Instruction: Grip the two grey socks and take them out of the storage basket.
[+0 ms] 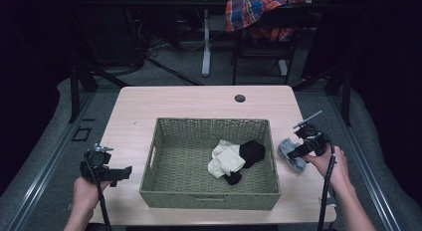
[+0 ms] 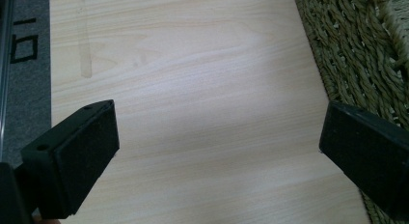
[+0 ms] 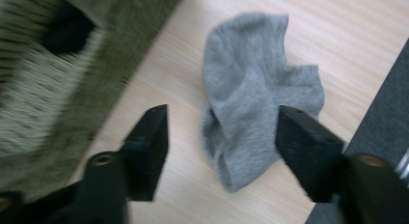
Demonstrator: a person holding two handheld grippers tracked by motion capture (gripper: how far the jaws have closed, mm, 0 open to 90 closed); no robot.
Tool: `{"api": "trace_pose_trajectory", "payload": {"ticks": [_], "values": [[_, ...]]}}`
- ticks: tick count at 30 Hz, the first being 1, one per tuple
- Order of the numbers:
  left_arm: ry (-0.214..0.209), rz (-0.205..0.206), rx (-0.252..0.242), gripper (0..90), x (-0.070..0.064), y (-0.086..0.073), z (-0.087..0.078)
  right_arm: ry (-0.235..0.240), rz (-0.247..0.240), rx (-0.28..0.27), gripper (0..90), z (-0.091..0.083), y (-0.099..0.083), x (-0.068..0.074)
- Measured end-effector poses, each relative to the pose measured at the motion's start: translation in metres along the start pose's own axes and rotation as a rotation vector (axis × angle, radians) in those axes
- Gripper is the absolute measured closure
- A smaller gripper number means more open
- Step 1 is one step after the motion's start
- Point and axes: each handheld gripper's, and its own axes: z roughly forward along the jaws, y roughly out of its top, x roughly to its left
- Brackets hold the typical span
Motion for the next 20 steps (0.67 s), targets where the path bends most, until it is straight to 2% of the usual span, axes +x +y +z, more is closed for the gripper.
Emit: {"api": "trace_pose_trajectory", "payload": {"ticks": [3, 4, 5, 8, 10, 12, 15, 16, 17, 18, 20], "values": [[0.004, 0.007, -0.002, 0.4, -0.001, 0.0, 0.0, 0.016, 0.006, -0.037, 22.4, -0.012, -0.007, 0.006], [0.004, 0.006, -0.002, 0.4, -0.002, 0.0, 0.001, 0.018, 0.001, -0.032, 18.3, -0.014, -0.009, 0.008], [0.008, 0.009, -0.001, 0.4, -0.002, 0.0, 0.001, -0.005, -0.006, -0.022, 15.8, -0.014, -0.011, 0.011], [0.01, 0.014, 0.002, 0.4, -0.002, 0.001, 0.001, -0.01, -0.015, -0.023, 13.9, -0.015, -0.016, 0.014], [0.016, 0.017, -0.003, 0.5, -0.003, 0.0, 0.0, 0.01, -0.014, -0.012, 9.6, -0.015, -0.022, 0.016], [0.017, 0.02, -0.004, 0.5, -0.004, 0.0, -0.002, 0.01, -0.036, 0.007, 6.2, -0.016, -0.029, 0.021], [0.015, 0.022, -0.008, 0.5, -0.005, 0.0, -0.002, 0.023, -0.028, -0.001, 3.7, -0.016, -0.035, 0.025], [0.014, 0.024, -0.012, 0.4, -0.005, 0.0, -0.002, 0.034, -0.046, 0.019, 0.0, -0.015, -0.04, 0.029], [0.013, 0.027, -0.014, 0.5, -0.005, 0.0, -0.002, 0.044, -0.044, 0.023, 0.0, -0.013, -0.041, 0.031], [0.007, 0.03, -0.013, 0.5, -0.005, 0.001, -0.003, 0.03, -0.053, 0.035, 0.0, -0.013, -0.042, 0.032], [0.006, 0.032, -0.015, 0.5, -0.005, 0.001, -0.003, 0.044, -0.048, 0.024, 0.0, -0.011, -0.041, 0.033]]}}
